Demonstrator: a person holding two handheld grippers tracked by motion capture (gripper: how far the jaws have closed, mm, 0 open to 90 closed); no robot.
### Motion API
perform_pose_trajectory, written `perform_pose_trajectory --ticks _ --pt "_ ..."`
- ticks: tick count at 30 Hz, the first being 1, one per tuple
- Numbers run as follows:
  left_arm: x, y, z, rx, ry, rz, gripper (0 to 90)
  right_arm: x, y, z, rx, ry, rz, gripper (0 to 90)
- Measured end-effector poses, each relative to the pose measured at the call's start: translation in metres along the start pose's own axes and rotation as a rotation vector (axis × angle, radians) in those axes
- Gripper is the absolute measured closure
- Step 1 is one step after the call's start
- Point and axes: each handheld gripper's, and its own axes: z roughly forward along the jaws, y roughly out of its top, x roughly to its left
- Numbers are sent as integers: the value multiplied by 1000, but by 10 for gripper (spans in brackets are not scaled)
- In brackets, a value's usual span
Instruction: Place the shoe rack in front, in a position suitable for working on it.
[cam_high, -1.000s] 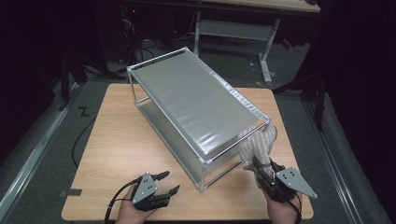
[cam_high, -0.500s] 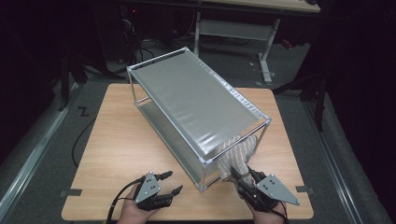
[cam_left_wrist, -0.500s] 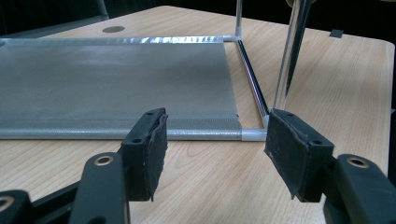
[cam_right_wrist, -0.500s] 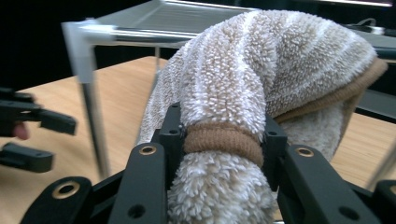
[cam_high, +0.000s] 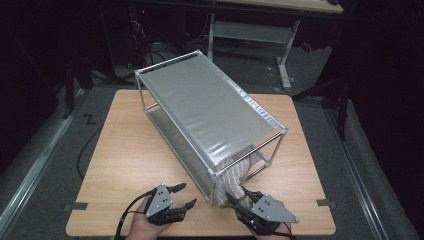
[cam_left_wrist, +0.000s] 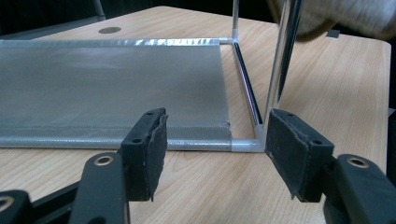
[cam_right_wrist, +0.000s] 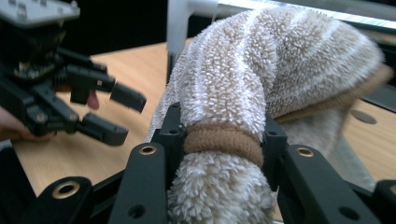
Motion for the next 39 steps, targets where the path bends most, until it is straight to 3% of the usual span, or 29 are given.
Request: perform_pose_trajectory --ticks 6,10,19,26,30,33,36,39 --pt "0 0 1 1 -1 3 388 -2 -3 2 17 -8 -3 636" --pt "-1 0 1 2 -3 5 388 -16 -7 0 10 -53 46 636" --pt "-3 3 4 -5 -15 7 388 -58 -27 -12 49 -210 133 636" --pt "-16 11 14 -22 -69 32 393 -77 -39 -30 70 -308 186 632" --pt "-24 16 23 -30 -104 20 405 -85 -47 -39 84 -350 218 631" --pt "-30 20 32 -31 -121 8 428 -87 -50 -44 94 -370 232 631" --pt "-36 23 38 -37 -109 28 471 -87 -53 -46 103 -382 227 631" --pt "-39 25 41 -51 -77 49 596 -86 -55 -48 115 -386 223 630"
